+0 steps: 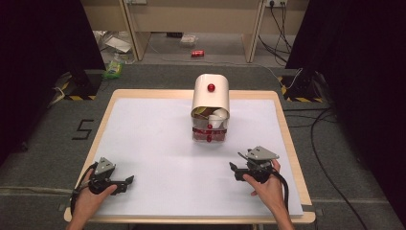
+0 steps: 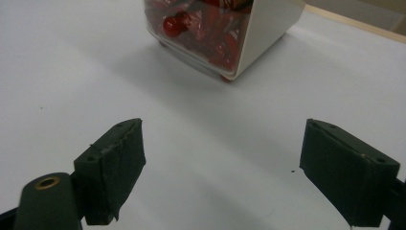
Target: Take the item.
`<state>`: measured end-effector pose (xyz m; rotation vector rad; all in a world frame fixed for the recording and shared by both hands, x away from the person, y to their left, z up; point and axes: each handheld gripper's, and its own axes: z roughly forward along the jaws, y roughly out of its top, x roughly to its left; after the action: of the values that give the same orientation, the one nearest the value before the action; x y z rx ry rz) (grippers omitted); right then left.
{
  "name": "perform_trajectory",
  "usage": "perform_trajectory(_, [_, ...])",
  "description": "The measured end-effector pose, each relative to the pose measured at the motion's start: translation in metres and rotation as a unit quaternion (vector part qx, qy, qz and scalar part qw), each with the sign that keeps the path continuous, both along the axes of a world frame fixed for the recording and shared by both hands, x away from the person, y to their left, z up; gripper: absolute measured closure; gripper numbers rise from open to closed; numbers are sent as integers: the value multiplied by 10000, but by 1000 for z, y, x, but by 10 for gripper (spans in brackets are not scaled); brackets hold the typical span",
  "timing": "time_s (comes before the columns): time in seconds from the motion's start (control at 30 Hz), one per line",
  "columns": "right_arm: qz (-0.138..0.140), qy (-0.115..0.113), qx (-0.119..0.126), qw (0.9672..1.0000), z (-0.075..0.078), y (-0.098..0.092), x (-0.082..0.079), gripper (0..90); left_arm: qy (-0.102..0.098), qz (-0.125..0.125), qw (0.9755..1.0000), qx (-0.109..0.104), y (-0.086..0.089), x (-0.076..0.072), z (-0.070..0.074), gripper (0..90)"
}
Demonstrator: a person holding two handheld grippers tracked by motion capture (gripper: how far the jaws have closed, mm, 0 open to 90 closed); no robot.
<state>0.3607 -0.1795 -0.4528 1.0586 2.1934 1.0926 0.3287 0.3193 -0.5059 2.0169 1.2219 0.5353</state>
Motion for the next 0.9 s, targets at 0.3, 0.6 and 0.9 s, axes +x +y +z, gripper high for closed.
perform_trajectory(0.3, [168, -264, 23, 9995, 27, 10, 8, 172, -8, 11, 10000, -15, 0, 0, 0, 100])
perform_trajectory(0.6, [415, -552, 170, 9975, 60, 27, 16, 192, -8, 14, 10000, -22, 0, 0, 0, 100])
perform_trajectory(0.9, [471, -545, 171, 9973, 67, 33, 19, 199, -9, 14, 10000, -20, 0, 0, 0, 100])
